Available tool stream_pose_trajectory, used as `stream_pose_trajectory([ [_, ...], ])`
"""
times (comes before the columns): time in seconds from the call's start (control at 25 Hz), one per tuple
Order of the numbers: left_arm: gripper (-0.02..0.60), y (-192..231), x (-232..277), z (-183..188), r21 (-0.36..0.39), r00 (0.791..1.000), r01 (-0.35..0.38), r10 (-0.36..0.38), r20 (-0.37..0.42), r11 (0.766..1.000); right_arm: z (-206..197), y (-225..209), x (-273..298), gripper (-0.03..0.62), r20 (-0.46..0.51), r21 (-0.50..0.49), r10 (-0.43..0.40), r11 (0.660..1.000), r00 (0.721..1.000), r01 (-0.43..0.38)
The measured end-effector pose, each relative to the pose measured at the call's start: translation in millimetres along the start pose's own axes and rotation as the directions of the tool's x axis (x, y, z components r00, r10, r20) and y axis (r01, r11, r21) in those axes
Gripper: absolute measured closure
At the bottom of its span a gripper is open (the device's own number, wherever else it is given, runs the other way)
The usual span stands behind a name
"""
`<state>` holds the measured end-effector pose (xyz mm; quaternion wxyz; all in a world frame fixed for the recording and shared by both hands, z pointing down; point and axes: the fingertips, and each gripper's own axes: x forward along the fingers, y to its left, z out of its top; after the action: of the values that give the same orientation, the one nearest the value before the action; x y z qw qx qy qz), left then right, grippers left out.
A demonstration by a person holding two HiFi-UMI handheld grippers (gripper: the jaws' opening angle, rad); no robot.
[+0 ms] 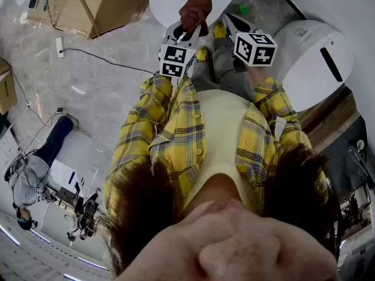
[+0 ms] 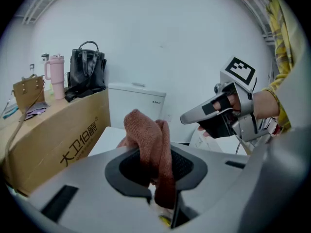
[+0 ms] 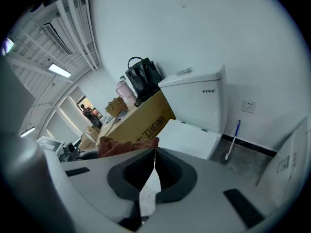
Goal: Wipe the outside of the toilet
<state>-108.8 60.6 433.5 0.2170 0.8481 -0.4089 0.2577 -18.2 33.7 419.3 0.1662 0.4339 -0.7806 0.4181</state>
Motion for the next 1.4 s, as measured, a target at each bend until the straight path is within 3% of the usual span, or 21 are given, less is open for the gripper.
stream_pose_trajectory([
  [0.32,0.486,12,-25,20,0.011,0.997,-0.057,0.056,0.049,0.998,13,11,-15,0.568,0.054,-0.026,-0.017,0.999,0.998,0.019],
  [0.8,0.486,32,-55,52,-0.058,0.982,-0.142,0.148,0.12,0.988,29,27,-43,0.569,0.137,-0.085,-0.036,0.995,0.99,0.048],
  [1.08,0.486,46,-68,64,-0.152,0.975,-0.173,0.191,0.112,0.973,43,43,-57,0.569,0.197,-0.114,-0.025,0.992,0.98,0.048],
  [1.4,0.485,44,-76,74,-0.146,0.977,-0.172,0.188,0.103,0.974,50,51,-69,0.569,0.233,-0.124,-0.023,0.991,0.972,0.054],
])
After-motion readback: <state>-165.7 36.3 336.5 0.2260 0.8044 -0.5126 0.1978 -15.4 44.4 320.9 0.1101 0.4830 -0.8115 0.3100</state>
